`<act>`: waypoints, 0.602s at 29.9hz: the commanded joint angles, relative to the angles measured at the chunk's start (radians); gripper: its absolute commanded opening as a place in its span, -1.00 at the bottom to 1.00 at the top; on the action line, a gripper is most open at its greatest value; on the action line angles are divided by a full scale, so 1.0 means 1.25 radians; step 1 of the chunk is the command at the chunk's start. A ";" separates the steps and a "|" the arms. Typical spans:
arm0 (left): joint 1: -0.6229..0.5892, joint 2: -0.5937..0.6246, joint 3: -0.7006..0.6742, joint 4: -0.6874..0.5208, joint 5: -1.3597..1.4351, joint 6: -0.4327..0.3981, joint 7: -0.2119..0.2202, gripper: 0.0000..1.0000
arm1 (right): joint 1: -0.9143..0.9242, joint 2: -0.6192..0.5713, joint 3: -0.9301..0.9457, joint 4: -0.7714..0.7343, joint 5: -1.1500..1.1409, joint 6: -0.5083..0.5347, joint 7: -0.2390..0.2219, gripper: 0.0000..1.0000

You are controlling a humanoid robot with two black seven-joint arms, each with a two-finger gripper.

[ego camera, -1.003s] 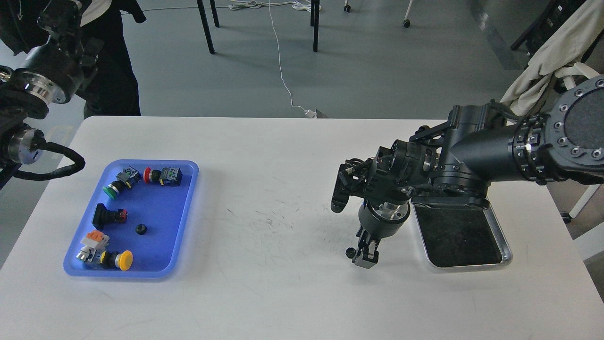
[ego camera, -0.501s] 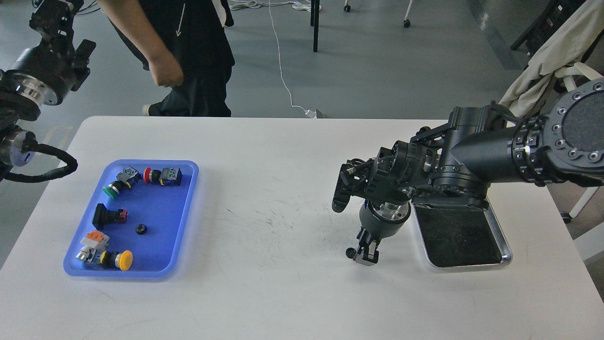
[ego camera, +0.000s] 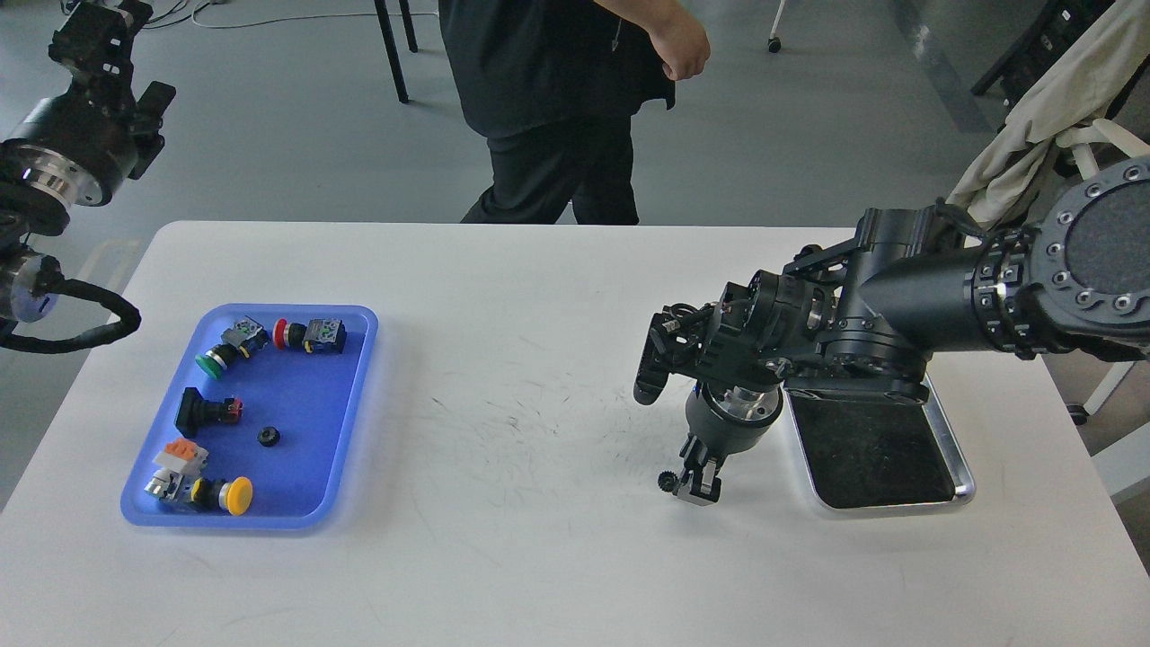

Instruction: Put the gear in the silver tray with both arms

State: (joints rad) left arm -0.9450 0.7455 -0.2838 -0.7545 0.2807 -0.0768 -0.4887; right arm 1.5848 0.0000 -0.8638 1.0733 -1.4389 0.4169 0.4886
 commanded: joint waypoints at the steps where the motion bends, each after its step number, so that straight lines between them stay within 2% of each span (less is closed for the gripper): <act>1: 0.000 0.001 0.000 0.001 0.000 0.000 0.000 0.96 | 0.000 0.000 0.000 -0.001 0.000 0.000 0.000 -0.11; 4: 0.000 0.006 0.000 0.000 0.000 0.000 0.000 0.96 | -0.004 0.000 0.000 -0.001 0.000 0.000 0.000 -0.18; 18: 0.001 0.009 0.000 0.000 0.000 -0.001 0.000 0.96 | -0.021 0.000 0.001 -0.008 0.000 -0.002 0.000 -0.25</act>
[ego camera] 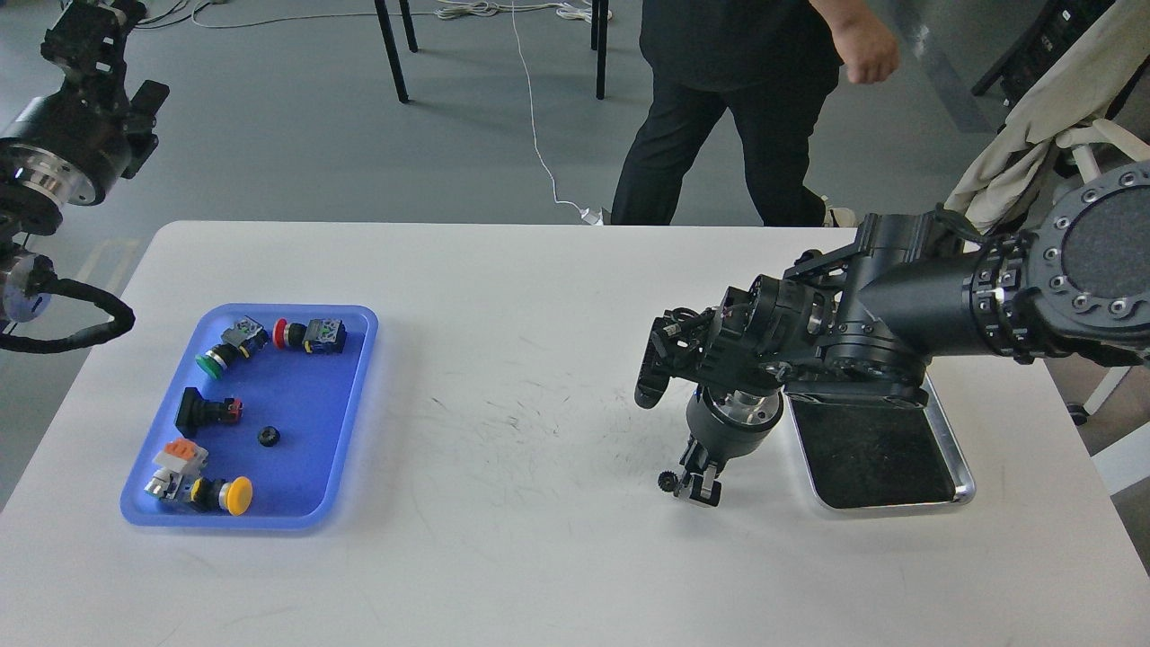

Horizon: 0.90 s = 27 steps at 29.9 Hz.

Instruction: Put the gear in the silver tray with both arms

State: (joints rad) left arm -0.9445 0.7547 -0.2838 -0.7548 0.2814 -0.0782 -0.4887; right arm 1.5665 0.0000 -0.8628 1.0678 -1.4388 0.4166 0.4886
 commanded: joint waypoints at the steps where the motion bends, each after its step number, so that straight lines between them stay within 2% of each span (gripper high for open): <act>1: 0.001 0.002 0.000 0.000 -0.001 0.000 0.000 0.96 | -0.008 0.000 0.001 -0.006 0.000 -0.002 0.000 -0.26; 11: 0.008 0.004 0.000 0.000 0.001 0.000 0.000 0.96 | -0.016 0.000 0.015 -0.020 0.004 -0.010 0.000 -0.30; 13: 0.008 0.004 0.000 0.000 0.001 0.000 0.000 0.96 | -0.016 0.000 0.015 -0.020 0.005 -0.010 0.000 -0.43; 19: 0.007 0.010 0.000 0.000 0.001 0.000 0.000 0.96 | -0.016 0.000 0.015 -0.031 0.005 -0.007 0.000 -0.38; 27: 0.008 0.015 0.000 -0.004 -0.001 0.000 0.000 0.96 | -0.019 0.000 0.018 -0.030 0.005 -0.009 0.000 -0.46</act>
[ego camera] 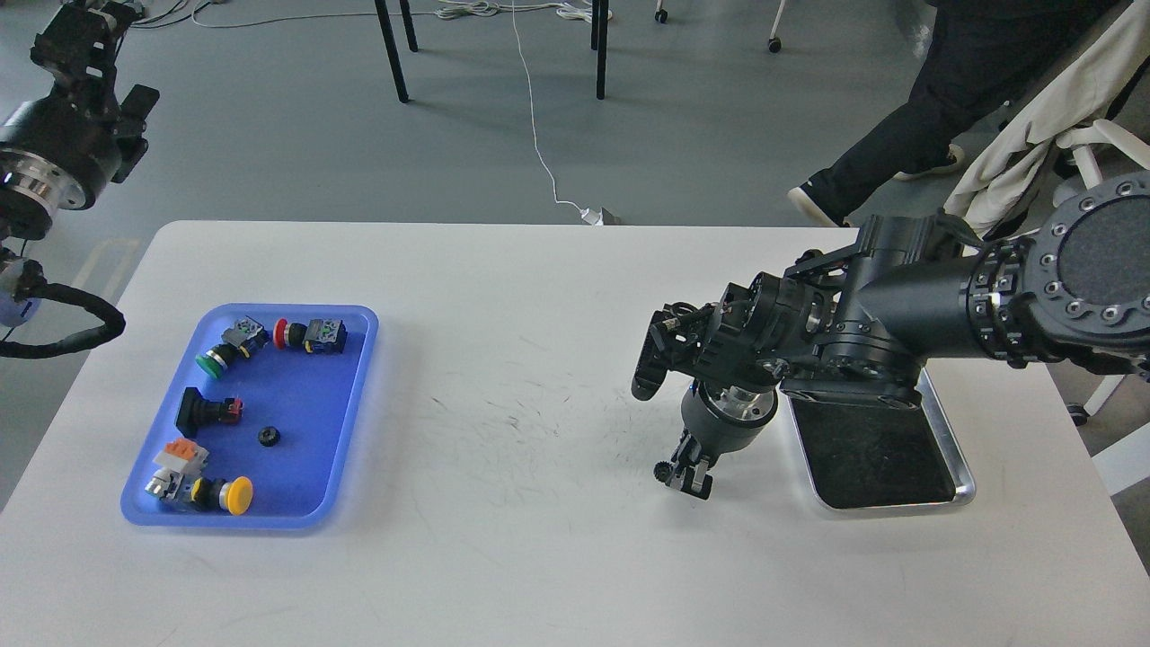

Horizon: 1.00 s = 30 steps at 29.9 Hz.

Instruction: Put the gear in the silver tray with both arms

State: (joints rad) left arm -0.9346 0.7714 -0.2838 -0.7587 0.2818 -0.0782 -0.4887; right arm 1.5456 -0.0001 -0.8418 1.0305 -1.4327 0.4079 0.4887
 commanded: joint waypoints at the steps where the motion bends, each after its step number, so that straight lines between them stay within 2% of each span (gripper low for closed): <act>1: 0.000 0.001 0.000 -0.001 -0.001 0.000 0.000 0.96 | -0.002 0.000 0.001 0.000 0.000 -0.004 0.000 -0.50; 14: 0.000 0.009 -0.001 -0.003 0.000 0.000 0.000 0.96 | 0.004 0.000 0.007 -0.001 0.000 0.001 0.000 -0.70; 16: 0.000 0.009 0.000 -0.003 0.000 0.000 0.000 0.96 | 0.014 0.000 0.007 0.002 0.001 0.005 0.000 -0.86; 24: 0.005 0.007 -0.001 -0.003 0.000 0.000 0.000 0.96 | 0.056 0.000 0.013 0.011 0.048 0.006 0.000 -0.92; 28: 0.005 0.007 -0.001 -0.003 0.000 0.000 0.000 0.96 | 0.058 0.000 0.013 0.014 0.060 0.009 0.000 -0.85; 30: 0.006 0.009 -0.001 -0.002 0.000 0.000 0.000 0.96 | 0.064 0.000 0.012 0.008 0.060 0.009 0.000 -0.44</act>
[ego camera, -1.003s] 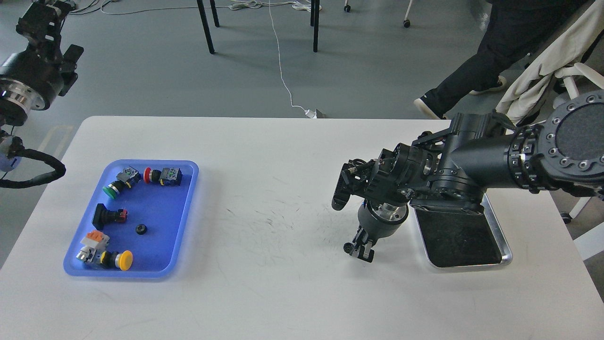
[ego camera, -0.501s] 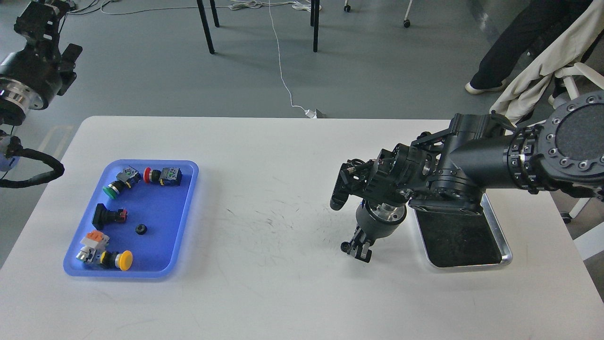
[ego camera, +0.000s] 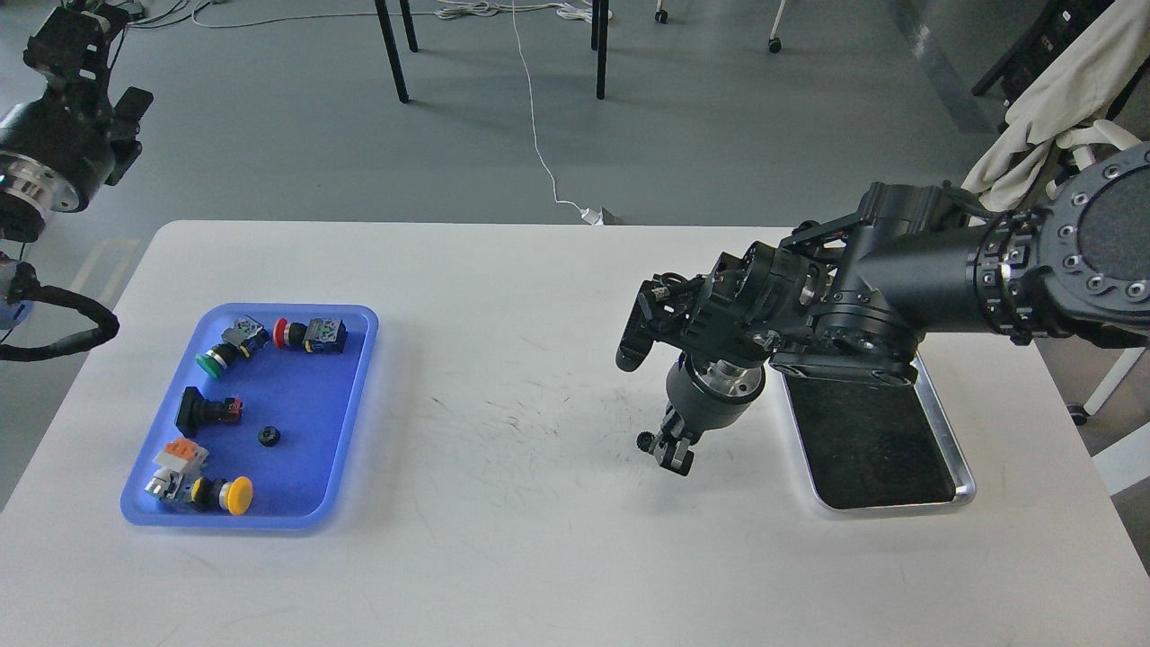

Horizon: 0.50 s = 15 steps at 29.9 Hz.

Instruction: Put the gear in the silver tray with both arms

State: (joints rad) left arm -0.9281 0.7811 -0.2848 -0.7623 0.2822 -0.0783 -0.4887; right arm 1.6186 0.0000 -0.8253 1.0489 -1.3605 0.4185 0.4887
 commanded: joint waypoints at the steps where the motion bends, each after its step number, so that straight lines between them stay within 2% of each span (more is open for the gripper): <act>1: 0.003 0.001 0.000 0.000 0.000 0.000 0.000 0.96 | 0.008 0.000 -0.001 -0.006 0.002 0.000 0.000 -0.29; 2: 0.003 0.001 0.000 0.000 0.000 0.000 0.000 0.96 | 0.010 0.000 -0.001 -0.011 0.002 0.000 0.000 -0.15; 7: 0.003 0.001 -0.007 0.000 0.000 -0.002 0.000 0.96 | -0.003 0.000 -0.001 -0.050 0.002 0.000 0.000 -0.04; 15: 0.006 0.001 -0.021 0.000 0.000 -0.007 0.000 0.96 | -0.038 0.000 -0.002 -0.059 0.000 0.000 0.000 -0.02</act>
State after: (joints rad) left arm -0.9238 0.7824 -0.3109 -0.7623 0.2837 -0.0853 -0.4887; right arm 1.5963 0.0000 -0.8261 0.9791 -1.3573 0.4188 0.4887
